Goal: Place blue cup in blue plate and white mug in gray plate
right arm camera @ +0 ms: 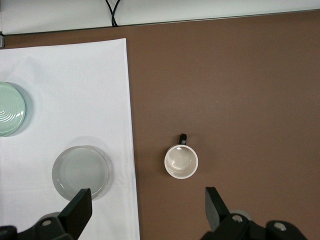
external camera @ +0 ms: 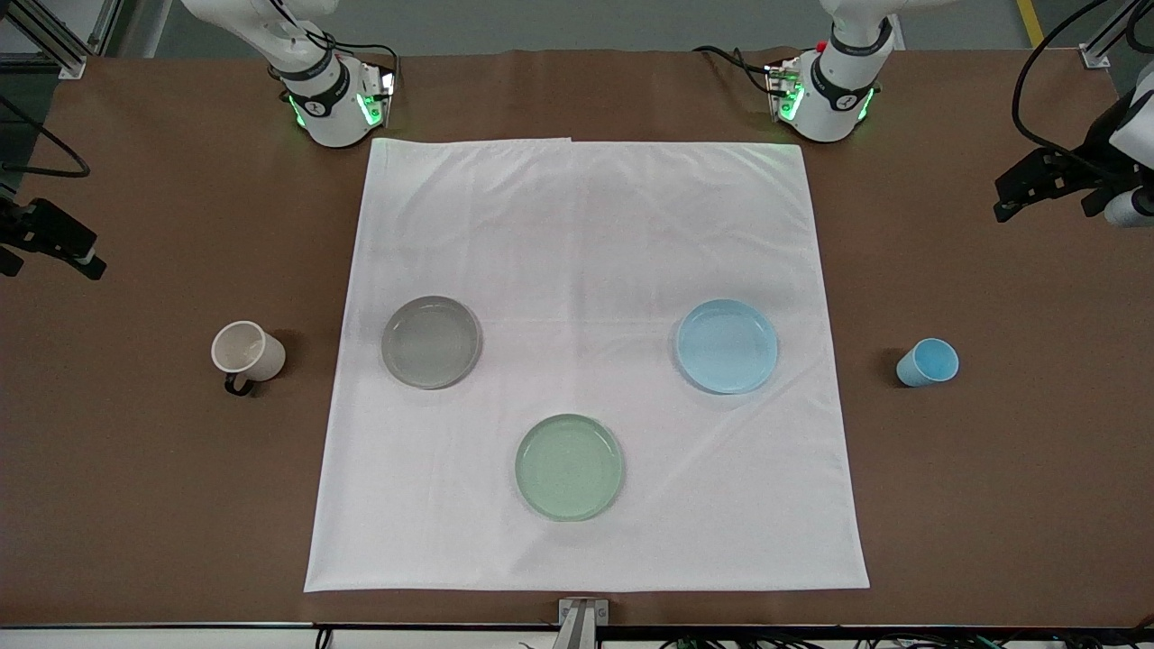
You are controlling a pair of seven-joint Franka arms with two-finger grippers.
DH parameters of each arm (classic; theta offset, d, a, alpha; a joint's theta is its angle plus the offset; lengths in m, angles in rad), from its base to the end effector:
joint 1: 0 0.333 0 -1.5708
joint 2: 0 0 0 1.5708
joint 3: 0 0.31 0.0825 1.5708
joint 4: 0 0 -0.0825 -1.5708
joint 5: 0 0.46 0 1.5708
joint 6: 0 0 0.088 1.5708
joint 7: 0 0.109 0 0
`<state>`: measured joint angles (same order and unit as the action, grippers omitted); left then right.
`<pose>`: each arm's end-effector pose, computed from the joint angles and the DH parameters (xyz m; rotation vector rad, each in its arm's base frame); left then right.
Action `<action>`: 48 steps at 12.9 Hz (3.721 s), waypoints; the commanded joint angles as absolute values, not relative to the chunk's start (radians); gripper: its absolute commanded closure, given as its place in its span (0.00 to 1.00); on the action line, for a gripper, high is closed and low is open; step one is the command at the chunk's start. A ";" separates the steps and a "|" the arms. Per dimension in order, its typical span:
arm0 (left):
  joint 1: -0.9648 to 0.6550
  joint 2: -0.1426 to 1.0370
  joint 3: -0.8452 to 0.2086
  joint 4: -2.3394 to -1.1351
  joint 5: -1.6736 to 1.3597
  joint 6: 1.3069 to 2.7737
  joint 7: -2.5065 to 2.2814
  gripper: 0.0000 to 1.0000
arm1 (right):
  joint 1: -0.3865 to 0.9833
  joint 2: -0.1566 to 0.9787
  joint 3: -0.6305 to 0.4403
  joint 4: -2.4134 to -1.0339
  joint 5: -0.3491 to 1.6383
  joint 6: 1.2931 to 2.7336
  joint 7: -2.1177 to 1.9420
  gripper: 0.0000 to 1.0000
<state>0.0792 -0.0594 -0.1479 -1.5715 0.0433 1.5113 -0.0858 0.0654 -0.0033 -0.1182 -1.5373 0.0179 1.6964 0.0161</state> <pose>0.6052 -0.0393 0.6474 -3.0895 -0.0308 -0.0040 0.6418 -0.0323 0.6493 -3.1141 0.1086 -0.2540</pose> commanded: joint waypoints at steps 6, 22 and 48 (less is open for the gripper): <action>0.092 0.024 -0.135 -1.517 0.035 1.497 -0.043 0.00 | 0.046 0.008 -0.112 -1.522 0.021 1.680 0.029 0.00; 0.305 0.389 -0.133 -2.003 0.146 2.341 -0.032 0.19 | -0.028 0.566 -0.106 -1.597 0.028 2.107 -0.199 0.00; 0.143 0.469 -0.557 -1.904 0.132 2.169 -0.886 1.00 | -0.066 0.542 -0.107 -1.870 0.100 2.330 -0.161 0.82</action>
<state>0.1735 0.4144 -0.5550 -1.9553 0.1339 2.1753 -0.8369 -0.0524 0.5806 -0.1202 -1.8291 0.0922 2.3278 -0.1708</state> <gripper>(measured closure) 0.969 0.731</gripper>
